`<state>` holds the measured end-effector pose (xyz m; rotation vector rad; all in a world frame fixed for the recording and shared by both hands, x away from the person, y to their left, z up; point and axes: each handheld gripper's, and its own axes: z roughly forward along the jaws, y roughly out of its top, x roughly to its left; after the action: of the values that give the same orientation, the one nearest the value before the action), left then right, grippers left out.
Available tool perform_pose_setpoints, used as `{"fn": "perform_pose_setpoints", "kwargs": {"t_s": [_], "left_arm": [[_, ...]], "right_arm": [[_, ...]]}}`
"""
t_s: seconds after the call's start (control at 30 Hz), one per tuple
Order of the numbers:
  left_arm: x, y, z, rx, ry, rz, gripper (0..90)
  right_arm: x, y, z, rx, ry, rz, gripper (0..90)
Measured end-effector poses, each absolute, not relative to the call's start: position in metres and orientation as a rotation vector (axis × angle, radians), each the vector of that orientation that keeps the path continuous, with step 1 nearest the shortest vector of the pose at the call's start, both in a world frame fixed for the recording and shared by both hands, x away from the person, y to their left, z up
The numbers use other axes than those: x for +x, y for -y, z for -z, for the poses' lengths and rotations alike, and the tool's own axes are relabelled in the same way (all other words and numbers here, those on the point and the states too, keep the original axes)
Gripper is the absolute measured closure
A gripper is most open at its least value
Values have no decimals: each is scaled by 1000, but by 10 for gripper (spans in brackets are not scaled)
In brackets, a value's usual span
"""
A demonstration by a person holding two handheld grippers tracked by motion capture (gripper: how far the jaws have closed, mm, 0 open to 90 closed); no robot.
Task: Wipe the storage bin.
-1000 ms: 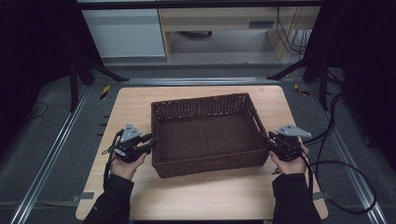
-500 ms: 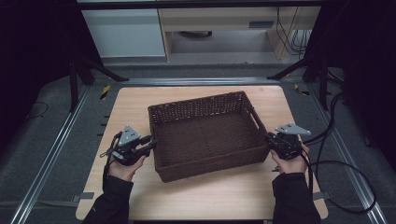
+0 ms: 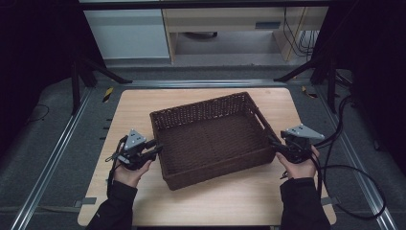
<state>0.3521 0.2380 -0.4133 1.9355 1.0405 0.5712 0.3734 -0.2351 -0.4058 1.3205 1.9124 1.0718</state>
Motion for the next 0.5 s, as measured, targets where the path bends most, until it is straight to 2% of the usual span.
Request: {"fn": "perform_pose_setpoints", "kwargs": {"t_s": [0.13,0.23,0.33,0.47,0.5], "left_arm": [[342,-235,413,1939,-1026,-564,640],[337,-233,412,1940,-1024,-568,637],[335,-232,412,1940,-1024,-571,635],[335,-232,412,1936,-1023,-568,634],[335,-232,412,1937,-1023,-568,634]], "right_arm": [[370,236,405,1329,-1887,-1087,357],[367,236,406,1339,-1887,-1101,339],[365,234,407,1352,-1892,-1111,352],[365,230,409,1372,-1903,-1099,405],[365,229,409,1369,-1897,-1079,441]]}}
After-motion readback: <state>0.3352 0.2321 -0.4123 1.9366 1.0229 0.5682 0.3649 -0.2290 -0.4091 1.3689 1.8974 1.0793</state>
